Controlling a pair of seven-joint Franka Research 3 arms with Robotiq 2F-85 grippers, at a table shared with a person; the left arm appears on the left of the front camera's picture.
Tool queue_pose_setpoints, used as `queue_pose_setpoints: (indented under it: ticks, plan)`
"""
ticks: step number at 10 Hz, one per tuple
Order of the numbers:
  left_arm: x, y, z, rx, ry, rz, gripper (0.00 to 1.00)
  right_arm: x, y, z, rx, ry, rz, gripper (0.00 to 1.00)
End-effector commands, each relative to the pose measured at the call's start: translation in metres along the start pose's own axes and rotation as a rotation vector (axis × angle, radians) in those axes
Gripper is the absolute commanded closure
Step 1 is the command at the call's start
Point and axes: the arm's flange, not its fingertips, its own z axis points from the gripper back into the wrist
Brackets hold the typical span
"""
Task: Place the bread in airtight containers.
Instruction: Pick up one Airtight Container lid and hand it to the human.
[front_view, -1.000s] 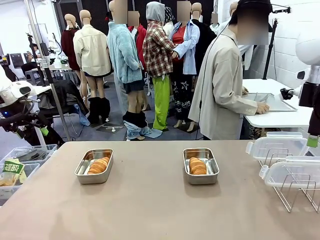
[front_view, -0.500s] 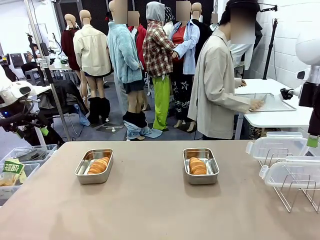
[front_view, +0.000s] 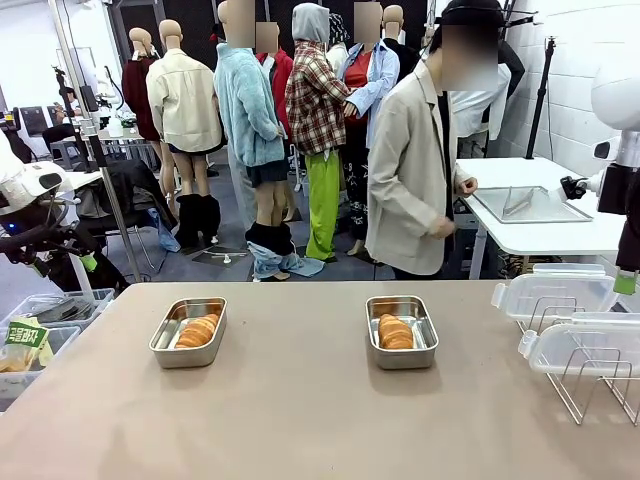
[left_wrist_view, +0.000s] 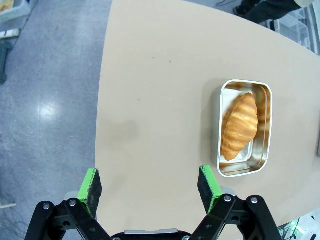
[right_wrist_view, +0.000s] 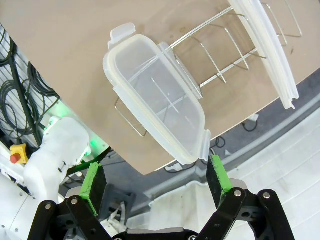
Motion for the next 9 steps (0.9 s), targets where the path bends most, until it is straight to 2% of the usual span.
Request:
queue_pose_setpoints:
  ticks: [1,9]
  plan:
    - [-0.0014,-0.0001,0.0007,0.011,-0.008,0.002,0.00,0.0015,0.0018,0.0027,0.006,0.009,-0.009,0.00]
    - [-0.0014,-0.0001,0.0007,0.011,-0.008,0.002,0.00,0.0015,0.0018,0.0027,0.006,0.009,-0.009,0.00]
